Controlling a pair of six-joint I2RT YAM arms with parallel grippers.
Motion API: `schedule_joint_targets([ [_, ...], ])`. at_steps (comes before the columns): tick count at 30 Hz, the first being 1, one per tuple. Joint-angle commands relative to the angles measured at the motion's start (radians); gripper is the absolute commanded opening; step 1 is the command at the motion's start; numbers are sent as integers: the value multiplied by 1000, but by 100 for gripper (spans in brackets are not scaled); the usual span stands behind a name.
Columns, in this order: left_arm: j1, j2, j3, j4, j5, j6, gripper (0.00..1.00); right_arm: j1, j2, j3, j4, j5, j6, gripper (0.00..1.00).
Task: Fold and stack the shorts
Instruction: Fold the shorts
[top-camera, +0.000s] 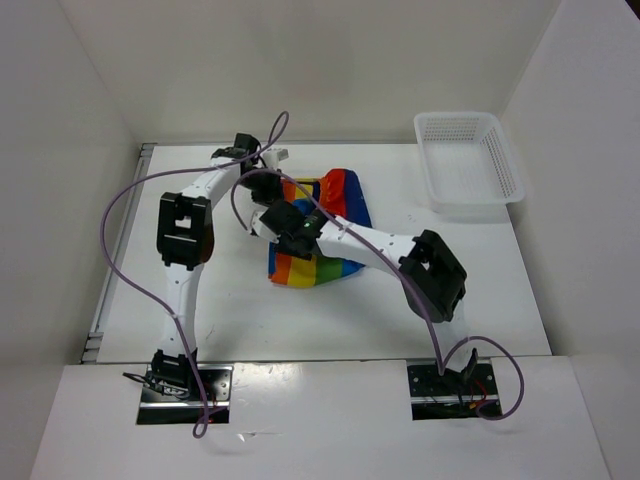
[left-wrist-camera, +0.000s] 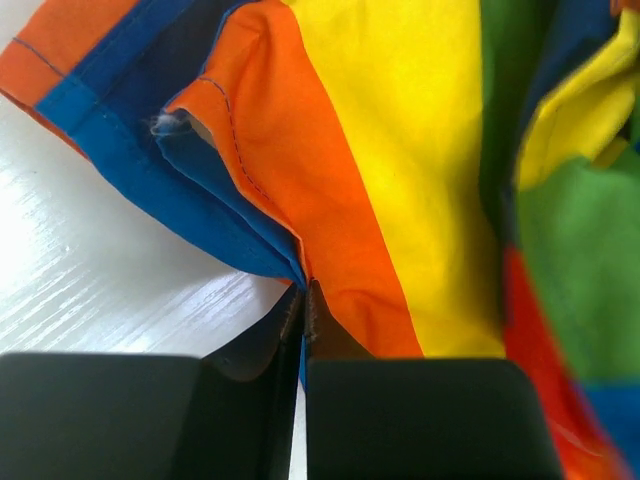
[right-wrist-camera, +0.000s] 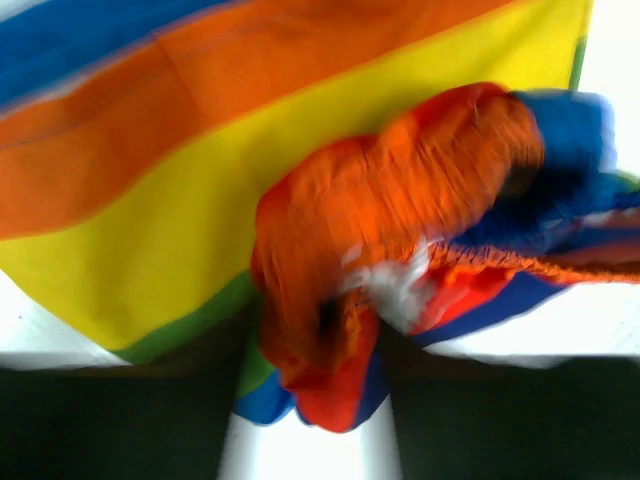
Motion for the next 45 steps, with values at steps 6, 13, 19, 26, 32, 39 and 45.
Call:
schedule_joint_targets([
  [6, -5, 23, 8, 13, -35, 5, 24, 9, -56, 217, 3, -127, 71, 94],
  [13, 38, -110, 8, 13, -107, 5, 51, -33, -306, 29, 203, -198, 91, 76],
  [19, 50, -254, -15, 8, -126, 5, 54, -198, -115, 145, 149, -201, 322, 60],
  [26, -8, -232, -116, -72, -92, 5, 54, -240, 66, 293, 171, -175, 505, 63],
  [32, -19, -202, -146, -72, -29, 5, 54, -249, 111, 313, 151, -210, 566, 66],
  [39, -28, -173, -178, -81, 41, 5, 54, -249, 153, 293, 151, -172, 606, 68],
  [45, -19, -164, -178, -81, 135, 5, 51, -249, 203, 302, 151, -92, 675, 68],
])
